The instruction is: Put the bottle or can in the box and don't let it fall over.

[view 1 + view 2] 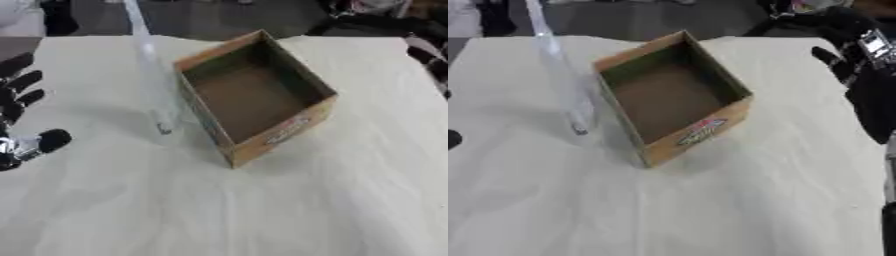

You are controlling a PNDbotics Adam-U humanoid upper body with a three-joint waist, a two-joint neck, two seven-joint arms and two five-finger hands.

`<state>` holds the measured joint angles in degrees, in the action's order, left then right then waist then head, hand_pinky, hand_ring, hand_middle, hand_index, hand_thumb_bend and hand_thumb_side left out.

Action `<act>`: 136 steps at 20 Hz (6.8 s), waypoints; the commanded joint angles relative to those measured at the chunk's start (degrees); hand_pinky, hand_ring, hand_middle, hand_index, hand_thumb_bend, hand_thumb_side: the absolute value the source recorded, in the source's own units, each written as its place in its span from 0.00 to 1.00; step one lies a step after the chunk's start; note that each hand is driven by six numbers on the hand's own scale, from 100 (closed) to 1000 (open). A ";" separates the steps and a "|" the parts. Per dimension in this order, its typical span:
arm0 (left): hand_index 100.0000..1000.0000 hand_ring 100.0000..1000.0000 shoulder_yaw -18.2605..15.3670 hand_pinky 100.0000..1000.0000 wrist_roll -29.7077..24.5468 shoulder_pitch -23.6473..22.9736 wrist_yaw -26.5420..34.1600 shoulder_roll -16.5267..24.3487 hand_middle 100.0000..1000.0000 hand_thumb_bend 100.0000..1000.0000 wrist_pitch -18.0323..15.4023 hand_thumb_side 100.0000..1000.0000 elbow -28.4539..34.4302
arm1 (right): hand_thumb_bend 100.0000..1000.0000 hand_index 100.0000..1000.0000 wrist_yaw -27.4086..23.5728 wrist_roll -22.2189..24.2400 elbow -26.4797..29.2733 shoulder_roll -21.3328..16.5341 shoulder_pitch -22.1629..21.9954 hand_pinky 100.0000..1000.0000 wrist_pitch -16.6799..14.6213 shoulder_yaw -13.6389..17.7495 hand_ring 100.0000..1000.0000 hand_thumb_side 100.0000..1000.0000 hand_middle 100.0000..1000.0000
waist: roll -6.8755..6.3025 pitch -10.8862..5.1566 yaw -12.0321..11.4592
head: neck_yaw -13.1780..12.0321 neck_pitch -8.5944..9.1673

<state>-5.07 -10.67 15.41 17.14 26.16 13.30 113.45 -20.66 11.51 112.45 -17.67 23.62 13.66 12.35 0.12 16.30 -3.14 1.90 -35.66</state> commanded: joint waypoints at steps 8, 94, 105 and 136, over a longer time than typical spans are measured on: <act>0.91 1.00 2.83 1.00 -1.01 5.29 -0.78 2.15 1.00 0.82 2.95 0.00 -0.41 | 0.00 0.84 0.37 -0.14 0.46 -1.54 0.57 0.97 -0.38 0.58 1.00 0.48 1.00 | 0.31 -0.19 0.67 | 2.99 -0.62; 0.76 1.00 10.89 1.00 -6.98 29.70 -7.90 -7.28 1.00 0.86 -6.85 0.00 -37.47 | 0.00 0.84 0.90 2.38 -0.54 -0.42 1.79 0.97 -0.54 -0.43 1.00 0.48 1.00 | 1.01 1.06 3.12 | -2.01 0.95; 0.73 1.00 11.41 1.00 -5.31 30.18 -8.13 -8.64 1.00 0.87 -8.15 0.00 -40.25 | 0.00 0.84 1.02 2.92 -0.59 -0.04 2.07 0.97 -0.30 -0.53 1.00 0.48 1.00 | 1.03 1.12 3.34 | -2.70 0.95; 0.34 1.00 11.76 0.90 -1.30 30.79 -11.39 -9.91 0.70 0.03 -12.73 0.00 -43.61 | 0.00 0.83 0.57 2.70 -0.45 0.37 2.53 0.97 0.08 -0.40 1.00 0.48 1.00 | 1.02 1.30 3.85 | -3.38 0.91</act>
<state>6.62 -12.04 44.91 6.27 16.04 0.99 69.25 -19.93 14.21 111.33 -16.80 25.37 13.75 11.61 1.17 18.53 0.59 -1.40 -35.17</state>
